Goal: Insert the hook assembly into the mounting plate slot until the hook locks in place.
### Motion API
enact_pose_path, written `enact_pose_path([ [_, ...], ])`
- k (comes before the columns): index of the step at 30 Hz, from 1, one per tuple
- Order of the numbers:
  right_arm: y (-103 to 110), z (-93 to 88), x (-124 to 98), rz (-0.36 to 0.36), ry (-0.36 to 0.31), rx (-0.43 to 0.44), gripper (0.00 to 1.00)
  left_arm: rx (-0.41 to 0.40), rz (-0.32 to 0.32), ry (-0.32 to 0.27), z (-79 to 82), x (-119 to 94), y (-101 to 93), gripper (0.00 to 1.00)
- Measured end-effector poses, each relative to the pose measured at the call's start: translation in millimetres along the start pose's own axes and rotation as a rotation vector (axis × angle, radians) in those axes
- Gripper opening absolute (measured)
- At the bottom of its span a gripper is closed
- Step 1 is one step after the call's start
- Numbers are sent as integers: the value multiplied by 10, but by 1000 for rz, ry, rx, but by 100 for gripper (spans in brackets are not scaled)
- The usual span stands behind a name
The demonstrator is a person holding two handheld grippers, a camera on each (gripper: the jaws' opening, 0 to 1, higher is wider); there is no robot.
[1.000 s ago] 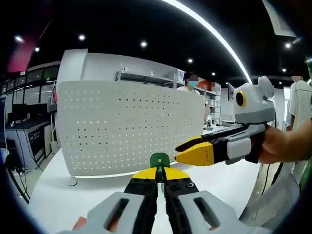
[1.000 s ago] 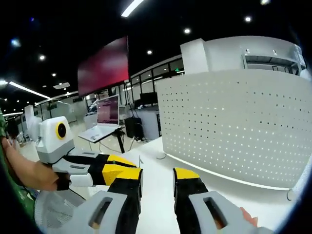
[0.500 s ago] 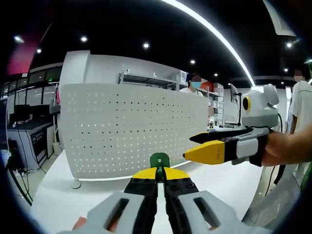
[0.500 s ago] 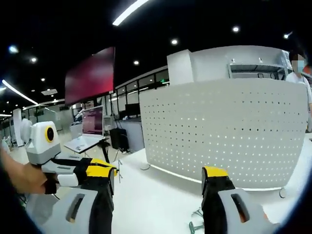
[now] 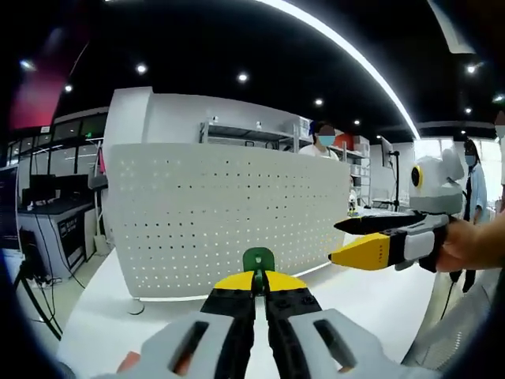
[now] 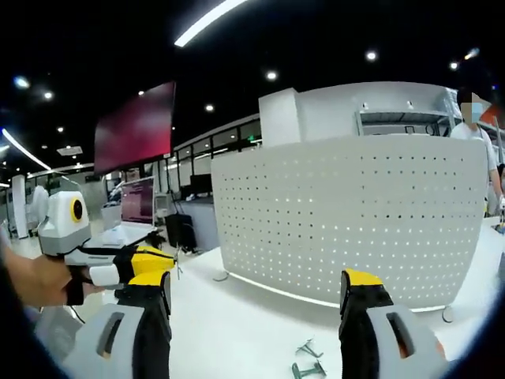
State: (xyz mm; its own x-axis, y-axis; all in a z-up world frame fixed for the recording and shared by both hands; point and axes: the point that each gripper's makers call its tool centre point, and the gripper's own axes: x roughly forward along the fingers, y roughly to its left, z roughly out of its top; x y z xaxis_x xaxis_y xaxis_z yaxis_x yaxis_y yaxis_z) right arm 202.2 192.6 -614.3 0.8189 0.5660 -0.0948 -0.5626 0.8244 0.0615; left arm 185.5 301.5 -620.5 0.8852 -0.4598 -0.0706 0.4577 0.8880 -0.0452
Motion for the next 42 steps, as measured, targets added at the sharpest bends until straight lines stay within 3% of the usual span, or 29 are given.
enact_pose_path([
  [22,-70,-3,74,5,14,7,88,39,162,-89,548,244,782,3],
  [32,-115,-15,106,6,19,12,87,58,248,-164,953,438,1258,3],
  [42,-194,-47,170,6,36,11,86,60,316,-222,1236,607,1615,3],
])
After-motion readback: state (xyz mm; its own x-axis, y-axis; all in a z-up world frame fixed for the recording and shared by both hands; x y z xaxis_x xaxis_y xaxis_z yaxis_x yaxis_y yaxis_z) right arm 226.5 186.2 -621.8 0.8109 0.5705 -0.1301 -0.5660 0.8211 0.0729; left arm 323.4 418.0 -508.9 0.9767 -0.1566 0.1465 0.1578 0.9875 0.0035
